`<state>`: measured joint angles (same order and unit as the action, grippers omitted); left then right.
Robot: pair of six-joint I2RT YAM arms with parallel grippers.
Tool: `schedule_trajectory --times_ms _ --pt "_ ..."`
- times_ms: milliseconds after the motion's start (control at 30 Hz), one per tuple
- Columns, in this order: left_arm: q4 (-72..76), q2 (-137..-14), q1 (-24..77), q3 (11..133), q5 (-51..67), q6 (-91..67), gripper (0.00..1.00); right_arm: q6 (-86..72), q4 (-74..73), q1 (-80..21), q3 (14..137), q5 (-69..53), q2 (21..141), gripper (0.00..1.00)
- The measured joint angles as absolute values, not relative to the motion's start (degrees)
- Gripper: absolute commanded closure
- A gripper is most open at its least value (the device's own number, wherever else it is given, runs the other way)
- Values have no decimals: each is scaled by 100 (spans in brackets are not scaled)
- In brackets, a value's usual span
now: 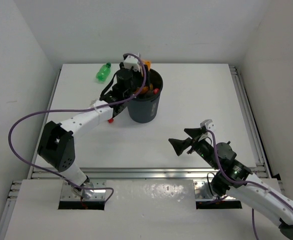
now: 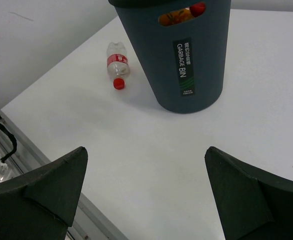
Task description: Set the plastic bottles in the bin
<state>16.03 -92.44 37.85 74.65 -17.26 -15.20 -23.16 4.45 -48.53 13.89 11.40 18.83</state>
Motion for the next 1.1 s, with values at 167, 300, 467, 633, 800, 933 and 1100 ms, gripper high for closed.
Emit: schedule_trajectory --times_ms 167,300,467,633,800,933,1100 --pt "1522 -9174 3756 7308 -1747 -1448 13 -2316 454 -4853 1382 1140 1916 2" --pt "1295 -8866 3769 7308 -1758 -1420 0 -2316 460 -4853 1382 1138 1916 2" --pt "980 -8182 3859 7308 -1981 -1494 0 -2320 462 -4853 1382 1131 1911 2" --pt "80 -7557 3769 7332 -3107 -2305 0 -2344 467 -4853 1367 1083 1863 3" --pt "-637 -7415 2724 6997 -3531 -3295 0 -2364 469 -4853 1356 1031 1811 3" --pt "-810 -7699 1905 6283 -3430 -3920 0 -2364 467 -4853 1339 1028 1806 3" --pt "-875 -8608 1562 5916 -3201 -4414 0 -2362 469 -4853 1328 1028 1817 2"
